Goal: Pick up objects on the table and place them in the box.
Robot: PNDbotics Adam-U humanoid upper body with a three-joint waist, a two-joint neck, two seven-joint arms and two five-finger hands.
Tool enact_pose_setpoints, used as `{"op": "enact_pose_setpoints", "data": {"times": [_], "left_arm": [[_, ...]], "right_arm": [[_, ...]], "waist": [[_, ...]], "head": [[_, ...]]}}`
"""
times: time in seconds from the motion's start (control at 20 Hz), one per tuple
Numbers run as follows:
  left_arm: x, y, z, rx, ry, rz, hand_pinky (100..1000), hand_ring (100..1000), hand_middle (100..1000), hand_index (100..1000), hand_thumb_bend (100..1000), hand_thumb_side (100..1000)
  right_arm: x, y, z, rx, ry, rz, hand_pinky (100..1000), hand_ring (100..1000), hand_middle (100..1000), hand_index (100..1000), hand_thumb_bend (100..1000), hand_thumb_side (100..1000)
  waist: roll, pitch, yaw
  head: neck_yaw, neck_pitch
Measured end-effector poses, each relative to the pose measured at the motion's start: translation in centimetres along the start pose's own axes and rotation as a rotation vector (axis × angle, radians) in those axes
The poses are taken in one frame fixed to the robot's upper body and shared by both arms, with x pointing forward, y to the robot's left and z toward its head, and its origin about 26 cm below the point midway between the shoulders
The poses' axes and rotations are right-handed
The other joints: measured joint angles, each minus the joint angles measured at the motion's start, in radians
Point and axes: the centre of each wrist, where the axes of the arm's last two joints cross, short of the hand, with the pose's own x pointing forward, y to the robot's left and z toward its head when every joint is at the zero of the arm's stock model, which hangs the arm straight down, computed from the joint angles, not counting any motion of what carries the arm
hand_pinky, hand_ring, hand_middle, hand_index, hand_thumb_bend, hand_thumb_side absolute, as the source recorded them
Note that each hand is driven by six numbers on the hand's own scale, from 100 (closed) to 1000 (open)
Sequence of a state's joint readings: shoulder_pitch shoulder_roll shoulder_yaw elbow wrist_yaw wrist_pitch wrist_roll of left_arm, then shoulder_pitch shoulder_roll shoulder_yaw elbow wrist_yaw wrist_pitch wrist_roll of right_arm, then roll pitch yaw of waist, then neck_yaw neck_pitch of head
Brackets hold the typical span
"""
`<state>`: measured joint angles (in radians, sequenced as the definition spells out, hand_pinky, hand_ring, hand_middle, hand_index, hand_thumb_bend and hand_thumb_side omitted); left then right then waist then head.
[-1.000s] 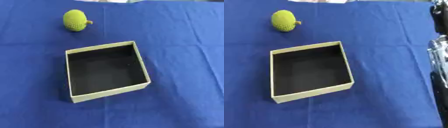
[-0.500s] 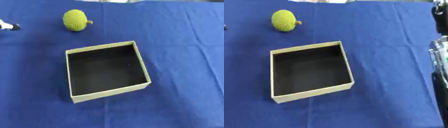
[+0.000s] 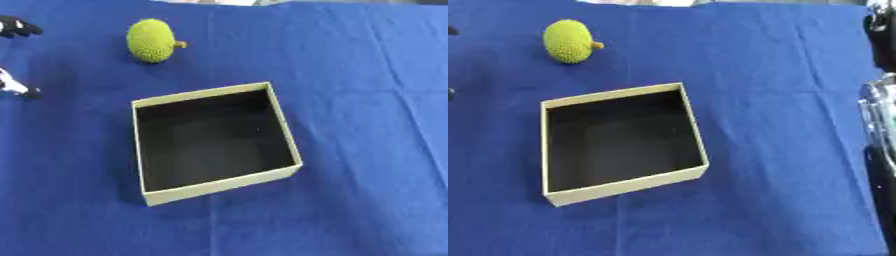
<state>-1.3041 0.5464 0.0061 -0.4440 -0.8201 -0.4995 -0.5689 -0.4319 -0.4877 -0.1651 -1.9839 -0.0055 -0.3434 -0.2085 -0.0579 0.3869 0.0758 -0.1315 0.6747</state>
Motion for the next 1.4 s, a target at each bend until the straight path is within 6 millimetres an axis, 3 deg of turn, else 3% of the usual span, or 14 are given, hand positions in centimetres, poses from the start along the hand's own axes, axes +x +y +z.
{"op": "enact_pose_setpoints", "data": {"times": [0.3,0.6,1.05,1.4], "left_arm": [[1.6,1.7,-0.5,0.003,0.008,-0.075,975,944,893,936,647,100],[2.3,3.5,-0.2,0.046,0.002,-0.074,979,930,876,935,510,100],[3.7,3.7,-1.1,0.065,-0.061,0.015,990,925,870,934,466,100],[5.2,3.1,-2.5,0.048,-0.104,0.038,990,930,877,936,488,100]], "right_arm": [[0.0,0.0,0.0,0.0,0.002,-0.001,744,685,488,666,100,526],[0.0,0.0,0.0,0.0,0.002,-0.001,744,685,487,667,100,530],[0.0,0.0,-0.1,-0.001,-0.003,-0.003,746,686,485,666,100,556],[0.0,0.1,-0.2,-0.008,-0.003,-0.011,745,683,485,666,100,550]], "waist": [[0.004,0.0,0.0],[0.017,0.0,-0.009],[0.032,0.017,-0.044],[0.038,0.018,-0.057]], "head": [[0.007,0.0],[0.017,-0.006],[0.049,-0.023],[0.061,-0.024]]}}
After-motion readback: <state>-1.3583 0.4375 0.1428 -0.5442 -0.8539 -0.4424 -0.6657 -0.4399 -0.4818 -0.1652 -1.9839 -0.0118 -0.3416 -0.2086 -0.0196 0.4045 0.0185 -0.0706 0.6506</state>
